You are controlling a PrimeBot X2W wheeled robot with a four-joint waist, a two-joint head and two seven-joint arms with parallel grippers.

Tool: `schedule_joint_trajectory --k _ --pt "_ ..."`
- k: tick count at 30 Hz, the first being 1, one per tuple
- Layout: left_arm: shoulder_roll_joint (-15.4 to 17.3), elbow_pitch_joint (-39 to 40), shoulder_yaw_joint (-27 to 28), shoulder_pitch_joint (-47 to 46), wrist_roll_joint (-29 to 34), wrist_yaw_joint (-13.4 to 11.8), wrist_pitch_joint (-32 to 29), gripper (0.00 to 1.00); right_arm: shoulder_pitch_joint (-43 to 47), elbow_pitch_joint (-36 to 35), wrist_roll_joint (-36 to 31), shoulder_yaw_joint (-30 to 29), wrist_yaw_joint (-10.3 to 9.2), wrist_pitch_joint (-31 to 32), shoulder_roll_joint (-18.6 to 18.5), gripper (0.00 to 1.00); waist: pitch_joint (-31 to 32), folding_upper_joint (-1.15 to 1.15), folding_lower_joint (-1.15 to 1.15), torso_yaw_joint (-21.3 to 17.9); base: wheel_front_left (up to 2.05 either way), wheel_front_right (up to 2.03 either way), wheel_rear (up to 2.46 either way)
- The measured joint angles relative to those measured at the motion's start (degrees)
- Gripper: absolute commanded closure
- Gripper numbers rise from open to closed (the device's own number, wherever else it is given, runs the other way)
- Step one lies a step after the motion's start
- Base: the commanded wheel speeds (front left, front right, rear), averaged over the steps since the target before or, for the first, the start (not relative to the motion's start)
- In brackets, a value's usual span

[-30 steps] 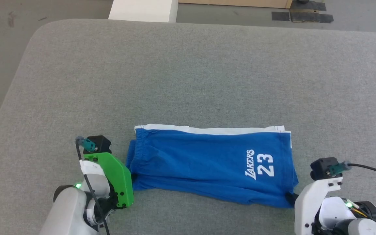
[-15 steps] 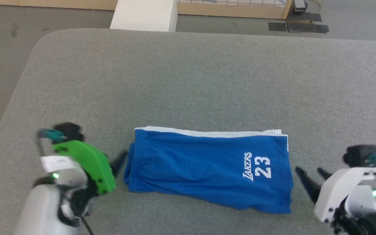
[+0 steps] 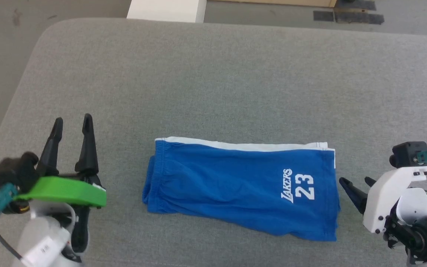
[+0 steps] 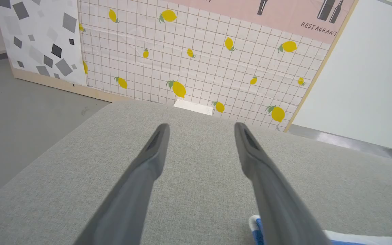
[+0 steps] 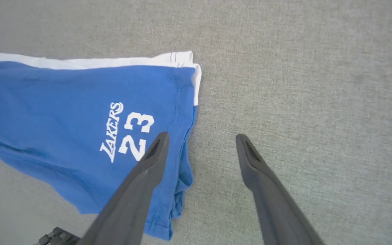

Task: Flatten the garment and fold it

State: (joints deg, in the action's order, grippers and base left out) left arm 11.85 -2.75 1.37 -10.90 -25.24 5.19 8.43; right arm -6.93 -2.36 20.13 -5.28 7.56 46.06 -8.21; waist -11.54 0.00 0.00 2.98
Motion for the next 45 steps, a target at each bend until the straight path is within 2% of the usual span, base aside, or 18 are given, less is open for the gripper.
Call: schedule_joint_trajectory --k 2,5,14,25,26,27,37,45 --pt "-0.8 -0.8 0.0 0.4 1.2 0.1 3.9 0.0 -0.8 1.3 0.1 0.5 0.0 0.4 -0.2 0.0 -0.6 0.0 0.0 0.3 0.0 0.0 0.0" --pt "-1.3 -1.0 -0.3 0.5 2.9 0.4 5.8 0.0 -1.6 3.1 0.1 2.1 0.0 1.1 -0.7 0.0 -1.5 0.0 0.0 0.7 0.0 0.0 0.0" --pt "-4.5 2.7 1.3 1.0 5.7 1.8 6.3 0.0 -5.0 9.2 2.4 7.1 0.0 0.3 -0.7 0.0 -3.4 0.0 0.0 1.9 0.0 0.0 0.0" --pt "-6.0 3.6 1.9 1.9 6.3 1.9 6.3 0.0 -8.8 14.1 3.1 11.3 0.0 -2.3 -1.3 0.0 -3.6 0.0 0.0 2.9 0.0 0.0 0.0" --pt "-6.0 3.6 1.8 1.9 6.3 1.9 6.3 0.0 -8.9 14.3 3.1 11.4 0.0 -2.4 -1.4 0.65 -3.5 0.0 0.0 2.9 0.0 0.0 0.0" --pt "-6.0 3.6 1.7 2.0 6.3 1.9 6.3 0.0 -8.9 14.5 3.1 11.5 0.01 -2.7 -1.7 1.0 -3.5 0.0 0.0 2.9 0.0 0.0 0.0" --pt "-5.8 3.6 1.4 2.7 6.3 1.9 6.3 0.0 -9.2 15.7 2.5 9.0 0.05 -3.1 -2.0 1.0 -2.7 0.0 0.0 2.0 0.0 0.0 0.0" --pt "-5.7 4.0 1.4 3.0 6.3 1.9 6.3 0.0 -7.4 14.9 -1.2 0.3 0.05 -0.3 -7.1 1.0 -2.2 0.0 0.0 1.2 0.0 0.0 0.0"
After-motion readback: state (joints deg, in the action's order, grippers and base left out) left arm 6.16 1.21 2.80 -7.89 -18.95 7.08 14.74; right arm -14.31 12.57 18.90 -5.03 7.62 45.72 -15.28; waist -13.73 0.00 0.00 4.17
